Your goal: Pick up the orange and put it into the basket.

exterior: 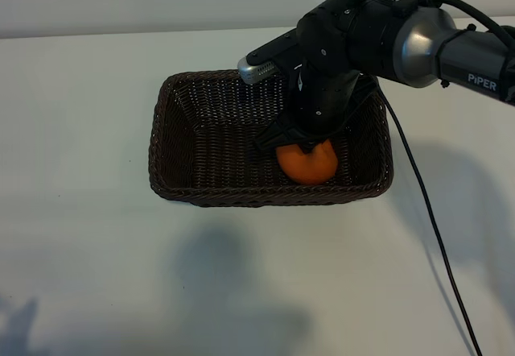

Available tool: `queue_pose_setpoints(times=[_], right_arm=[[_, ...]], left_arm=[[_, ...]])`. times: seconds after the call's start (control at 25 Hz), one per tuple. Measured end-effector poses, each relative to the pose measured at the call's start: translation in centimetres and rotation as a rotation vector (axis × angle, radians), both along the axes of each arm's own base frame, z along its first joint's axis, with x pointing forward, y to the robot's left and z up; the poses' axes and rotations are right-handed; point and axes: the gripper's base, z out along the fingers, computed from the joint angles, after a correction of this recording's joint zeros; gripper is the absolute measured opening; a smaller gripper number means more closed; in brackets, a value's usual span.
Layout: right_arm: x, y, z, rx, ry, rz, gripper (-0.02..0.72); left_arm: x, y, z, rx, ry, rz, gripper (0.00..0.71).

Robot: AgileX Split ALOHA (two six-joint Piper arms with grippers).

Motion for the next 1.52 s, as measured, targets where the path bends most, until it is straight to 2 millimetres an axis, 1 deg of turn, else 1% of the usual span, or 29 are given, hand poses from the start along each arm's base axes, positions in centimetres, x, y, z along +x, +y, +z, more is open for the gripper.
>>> queue_pose_setpoints(times=[0.2,0.28,0.32,0.4,0.52,0.6,0.64,0.68,0.8,0.88,0.96,1.12,1.24,1.32,1.4,1.48,1.52], right_arm=[[0.0,0.0,0.0,0.002,0.003,0.006,0.094],[-0.1,0.0,0.0,0.003,0.005,0.01,0.123],[-0.1,0.0,0.0,0.002,0.007,0.01,0.156],[-0.1,0.0,0.0,-0.003,0.014,0.01,0.251],[-0.2,0.0,0.0,-0.009,0.025,0.012,0.455],[-0.3,-0.1,0.0,-0.01,0.03,0.011,0.559],[-0.3,-0.1,0.0,-0.009,0.034,0.01,0.594],[-0.3,0.0,0.0,-0.007,0.04,0.008,0.611],[-0.5,0.0,0.5,0.006,0.038,0.004,0.615],[-0.4,0.0,1.8,0.017,0.02,0.004,0.597],[-0.4,0.0,3.9,0.035,-0.012,0.005,0.58],[-0.2,-0.3,8.7,0.036,-0.108,0.013,0.577],[0.0,-1.2,11.1,0.004,-0.154,0.001,0.577],[0.3,-2.0,11.7,-0.015,-0.164,-0.018,0.577],[0.9,-3.3,11.8,-0.03,-0.162,-0.049,0.577],[1.6,-5.0,11.8,-0.045,-0.162,-0.089,0.577],[2.1,-6.1,11.8,-0.055,-0.166,-0.116,0.575]], left_arm=[[0.0,0.0,0.0,0.0,0.0,0.0,0.592],[0.0,0.0,0.0,0.0,0.0,0.0,0.592],[0.0,0.0,0.0,0.0,0.0,0.0,0.592],[0.0,0.0,0.0,0.0,0.0,0.0,0.592],[0.0,0.0,0.0,0.0,0.0,0.0,0.592],[0.0,0.0,0.0,0.0,0.0,0.0,0.592],[0.0,0.0,0.0,0.0,0.0,0.0,0.592],[0.0,0.0,0.0,0.0,0.0,0.0,0.592],[0.0,0.0,0.0,0.0,0.0,0.0,0.592],[0.0,0.0,0.0,-0.001,0.0,0.0,0.592],[0.0,0.0,0.0,-0.002,0.0,0.001,0.592],[0.0,0.0,0.0,-0.002,0.0,0.001,0.592],[0.0,0.0,0.0,-0.006,0.001,0.005,0.592],[0.0,0.0,0.0,-0.006,0.001,0.005,0.592],[0.0,0.0,0.0,-0.006,0.001,0.005,0.592],[0.0,0.0,0.0,-0.006,0.001,0.005,0.592],[0.0,0.0,0.0,-0.006,0.001,0.005,0.592]])
